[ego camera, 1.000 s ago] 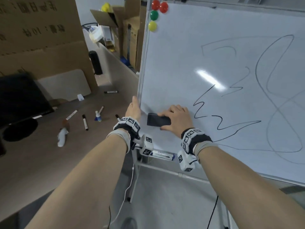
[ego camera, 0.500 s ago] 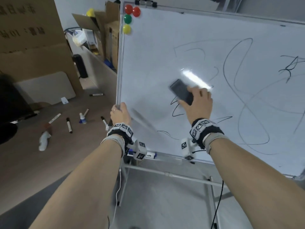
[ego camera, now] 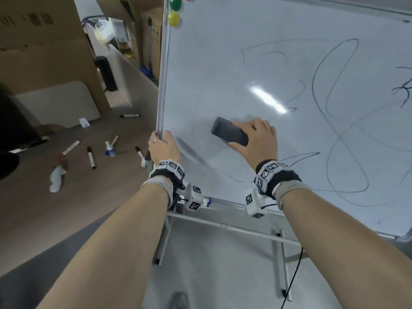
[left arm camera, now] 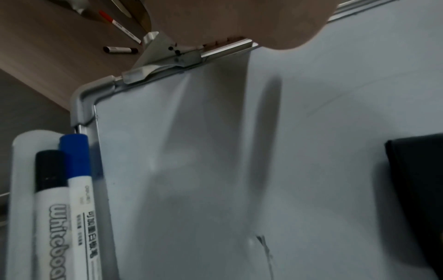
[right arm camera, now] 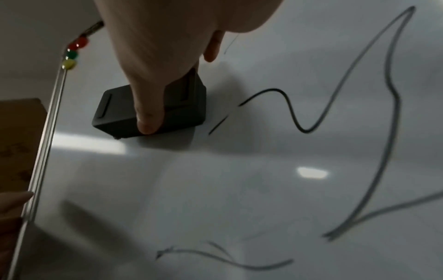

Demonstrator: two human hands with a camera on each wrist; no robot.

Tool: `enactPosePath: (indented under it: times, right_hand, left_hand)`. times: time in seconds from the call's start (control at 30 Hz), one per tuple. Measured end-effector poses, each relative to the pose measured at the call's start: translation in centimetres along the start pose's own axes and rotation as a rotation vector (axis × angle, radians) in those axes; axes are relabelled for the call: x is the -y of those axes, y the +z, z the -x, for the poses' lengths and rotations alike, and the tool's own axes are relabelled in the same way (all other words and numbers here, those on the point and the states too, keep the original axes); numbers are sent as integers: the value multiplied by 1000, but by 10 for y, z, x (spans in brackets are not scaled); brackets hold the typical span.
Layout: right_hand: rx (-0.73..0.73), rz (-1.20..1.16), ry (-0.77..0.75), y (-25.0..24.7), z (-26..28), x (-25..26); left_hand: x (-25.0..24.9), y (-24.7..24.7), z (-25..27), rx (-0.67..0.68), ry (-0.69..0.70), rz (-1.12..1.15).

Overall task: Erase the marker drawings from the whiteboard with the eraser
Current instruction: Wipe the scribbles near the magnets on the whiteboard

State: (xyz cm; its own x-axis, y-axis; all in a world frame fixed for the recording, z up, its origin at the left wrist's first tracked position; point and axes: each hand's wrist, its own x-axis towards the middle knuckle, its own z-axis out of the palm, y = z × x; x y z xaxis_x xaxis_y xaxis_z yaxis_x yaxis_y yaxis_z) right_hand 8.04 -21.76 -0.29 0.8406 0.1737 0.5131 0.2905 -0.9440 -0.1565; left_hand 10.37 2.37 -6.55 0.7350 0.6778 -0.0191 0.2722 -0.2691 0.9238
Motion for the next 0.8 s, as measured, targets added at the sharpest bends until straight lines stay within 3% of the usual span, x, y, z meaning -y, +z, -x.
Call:
enactPosePath:
  times: [0.1, 0.17, 0.3, 0.4, 0.5, 0.6, 0.73, 0.8]
  right_hand:
    - [-22, -16, -27, 10, 11, 5]
    - [43, 0, -104, 28, 33, 7]
    - [203, 57, -240, 62, 85, -2]
    - [271, 78, -272, 74, 117, -15]
    - [274, 90, -251, 68, 132, -32]
    - [165, 104, -201, 47, 114, -50]
    - [9, 77, -137, 24, 72, -53]
    - [3, 61, -145, 28, 69, -50]
  left_hand:
    - [12, -1, 9, -73, 34, -130]
    - [23, 1, 20, -142, 24, -227]
    - [49, 8, 55, -231, -113, -232]
    - [73, 15, 87, -211, -256, -232]
    - [79, 24, 120, -90, -478, -120]
    - [73, 31, 140, 55, -653, -45]
    - [77, 42, 147, 326, -627, -92]
    - [85, 42, 147, 359, -617, -110]
